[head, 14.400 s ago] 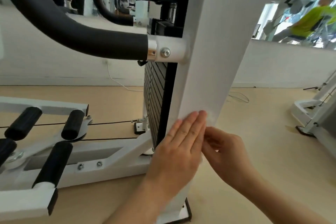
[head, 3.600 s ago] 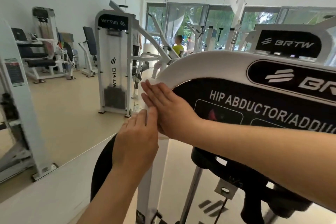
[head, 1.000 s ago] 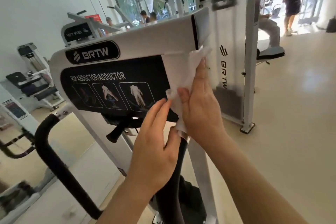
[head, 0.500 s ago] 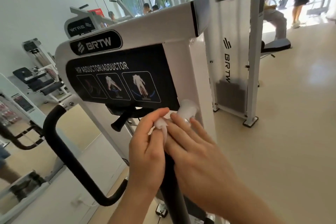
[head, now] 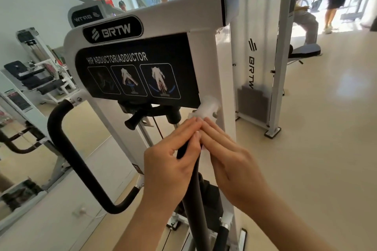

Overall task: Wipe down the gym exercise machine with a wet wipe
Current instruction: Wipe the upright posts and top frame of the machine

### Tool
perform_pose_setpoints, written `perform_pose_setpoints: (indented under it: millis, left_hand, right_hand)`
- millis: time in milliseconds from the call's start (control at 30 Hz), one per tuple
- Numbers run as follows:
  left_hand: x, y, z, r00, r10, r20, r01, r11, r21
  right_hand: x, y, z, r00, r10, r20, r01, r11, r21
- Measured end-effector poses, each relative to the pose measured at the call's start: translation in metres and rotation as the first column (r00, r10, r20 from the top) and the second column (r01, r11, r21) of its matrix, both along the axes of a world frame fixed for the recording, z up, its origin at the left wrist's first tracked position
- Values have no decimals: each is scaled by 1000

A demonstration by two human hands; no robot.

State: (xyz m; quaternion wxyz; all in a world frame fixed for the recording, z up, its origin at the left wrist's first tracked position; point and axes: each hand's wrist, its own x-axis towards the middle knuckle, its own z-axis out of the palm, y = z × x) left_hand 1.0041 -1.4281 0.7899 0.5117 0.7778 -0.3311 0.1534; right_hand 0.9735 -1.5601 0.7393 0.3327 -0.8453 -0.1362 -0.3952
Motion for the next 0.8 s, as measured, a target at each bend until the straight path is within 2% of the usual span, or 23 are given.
perform_pose_setpoints:
  millis: [100,167,200,267,333,367,467,533,600,700,800]
  left_hand:
    - [18,-11,18,996,58,67,-67,988,138]
    - [38,-22,33,991,100,94,-119,969,216]
    - [48,-29,39,988,116,104,-138,960,242]
    - [64,-44,46,987,132,93,-153,946,286]
    - [76,-53,50,991,136,21,-136,944,299]
    - [80,-53,50,990,136,-30,-121,949,290]
    - [76,-35,44,983,157,-92,-125,949,289]
    - [61,-11,30,980,191,-62,-160,930,331]
    - [40,13,13,974,207,-92,-167,929,330]
    - [23,29,-2,968,198,-156,-149,949,278]
    - [22,23,3,980,151,-130,-110,954,278]
  right_hand:
    - [22,-13,7,977,-176,118,186,979,-82]
    - [36,-19,11,948,-274,161,279,960,-13]
    - [40,-19,13,940,-307,150,297,951,81]
    - [40,-14,16,953,-297,61,254,890,378]
    - [34,-6,19,985,-172,-32,154,770,619]
    - [31,-4,19,993,-107,-58,118,740,663]
    - [24,-1,17,991,-99,-85,130,829,543]
    - [20,2,16,982,-186,-35,186,916,354]
    - [14,9,11,978,-206,20,200,963,181]
    - [8,12,6,979,-175,106,163,980,118]
    - [24,-4,6,931,-276,238,260,961,94]
